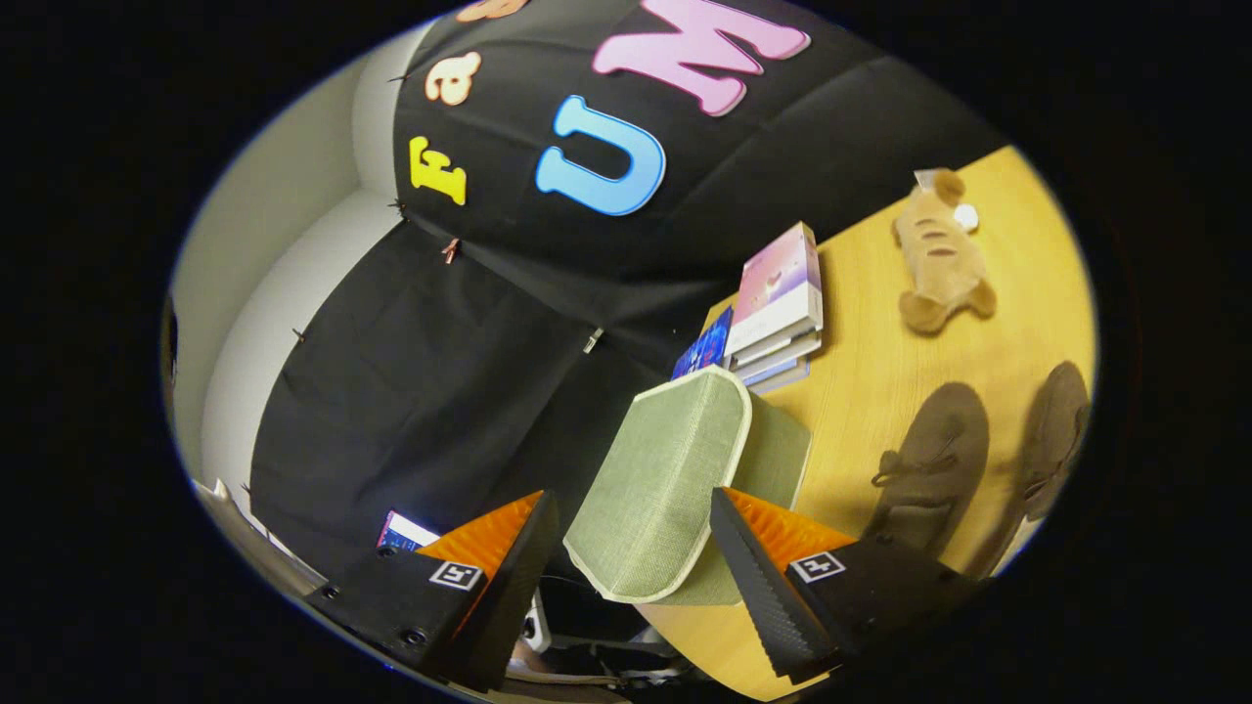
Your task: Open the storage box then place both shoes into the box .Put the left shoe in first, then the right shoe, with the right side of both shoes facing outward in a uniform manner.
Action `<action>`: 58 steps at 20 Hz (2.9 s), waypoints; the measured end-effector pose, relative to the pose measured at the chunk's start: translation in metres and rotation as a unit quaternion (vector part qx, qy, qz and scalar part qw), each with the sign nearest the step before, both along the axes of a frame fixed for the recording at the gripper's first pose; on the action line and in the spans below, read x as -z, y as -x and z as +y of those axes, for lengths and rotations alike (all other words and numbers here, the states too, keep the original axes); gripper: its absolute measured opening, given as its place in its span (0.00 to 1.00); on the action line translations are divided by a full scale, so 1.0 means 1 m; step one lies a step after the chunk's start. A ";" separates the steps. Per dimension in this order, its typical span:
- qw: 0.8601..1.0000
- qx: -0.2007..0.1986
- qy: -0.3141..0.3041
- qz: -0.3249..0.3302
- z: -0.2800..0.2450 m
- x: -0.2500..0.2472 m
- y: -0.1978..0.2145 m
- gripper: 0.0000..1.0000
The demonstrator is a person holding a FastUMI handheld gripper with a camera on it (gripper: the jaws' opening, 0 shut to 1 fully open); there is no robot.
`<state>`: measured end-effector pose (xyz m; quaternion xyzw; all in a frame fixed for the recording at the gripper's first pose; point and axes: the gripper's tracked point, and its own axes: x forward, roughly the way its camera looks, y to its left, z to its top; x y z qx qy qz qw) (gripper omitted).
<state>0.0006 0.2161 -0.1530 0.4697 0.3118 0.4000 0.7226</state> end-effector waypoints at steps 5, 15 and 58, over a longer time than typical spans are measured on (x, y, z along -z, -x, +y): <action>0.995 -0.049 -0.055 0.064 0.030 0.032 -0.013 0.97; 0.979 -0.098 -0.105 0.144 0.073 0.066 -0.007 0.95; 0.983 -0.076 -0.167 0.018 0.110 -0.126 -0.023 0.16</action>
